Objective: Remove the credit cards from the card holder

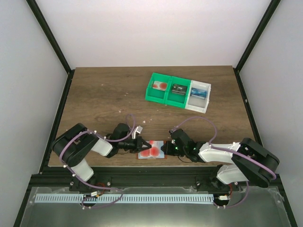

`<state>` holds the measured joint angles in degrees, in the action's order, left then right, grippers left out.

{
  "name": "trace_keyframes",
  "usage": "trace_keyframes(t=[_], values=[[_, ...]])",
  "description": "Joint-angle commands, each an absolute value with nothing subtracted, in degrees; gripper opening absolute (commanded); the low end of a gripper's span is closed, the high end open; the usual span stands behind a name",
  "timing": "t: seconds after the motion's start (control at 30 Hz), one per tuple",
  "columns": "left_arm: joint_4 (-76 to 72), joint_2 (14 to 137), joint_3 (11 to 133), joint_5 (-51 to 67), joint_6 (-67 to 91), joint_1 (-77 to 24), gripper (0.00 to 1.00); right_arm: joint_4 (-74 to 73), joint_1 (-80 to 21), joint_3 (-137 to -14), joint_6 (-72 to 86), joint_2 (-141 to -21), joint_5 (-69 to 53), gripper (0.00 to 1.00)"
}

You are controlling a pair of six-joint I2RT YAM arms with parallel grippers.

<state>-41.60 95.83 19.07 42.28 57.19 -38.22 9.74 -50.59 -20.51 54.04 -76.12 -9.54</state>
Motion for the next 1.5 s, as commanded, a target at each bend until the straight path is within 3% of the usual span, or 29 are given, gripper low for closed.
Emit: trace_keyframes(t=[0.0,0.53,0.9,1.17,1.33,1.47], values=[[-39.7,93.5,18.3,40.9,56.4,-37.2,0.0,7.6,-50.5,-19.8,54.0,-76.3,-8.7,0.05],[-23.9,76.9,16.0,28.9,54.0,-33.5,0.0,6.6,-50.4,-23.6,52.8,-77.6,-9.4,0.06],[-21.7,72.6,16.1,30.2,54.6,-33.4,0.0,7.4,-50.4,-24.9,53.4,-75.7,-11.1,0.07],[-31.2,66.1,14.5,33.7,62.6,-33.4,0.0,15.7,-50.4,-23.5,56.9,-67.4,-14.0,0.34],[-40.3,64.4,12.8,36.0,67.6,-33.3,0.0,22.2,-50.4,-25.1,60.1,-69.0,-18.5,0.45],[-44.3,63.4,11.5,36.7,69.0,-33.3,0.0,24.9,-50.4,-26.7,61.5,-70.3,-21.4,0.44]])
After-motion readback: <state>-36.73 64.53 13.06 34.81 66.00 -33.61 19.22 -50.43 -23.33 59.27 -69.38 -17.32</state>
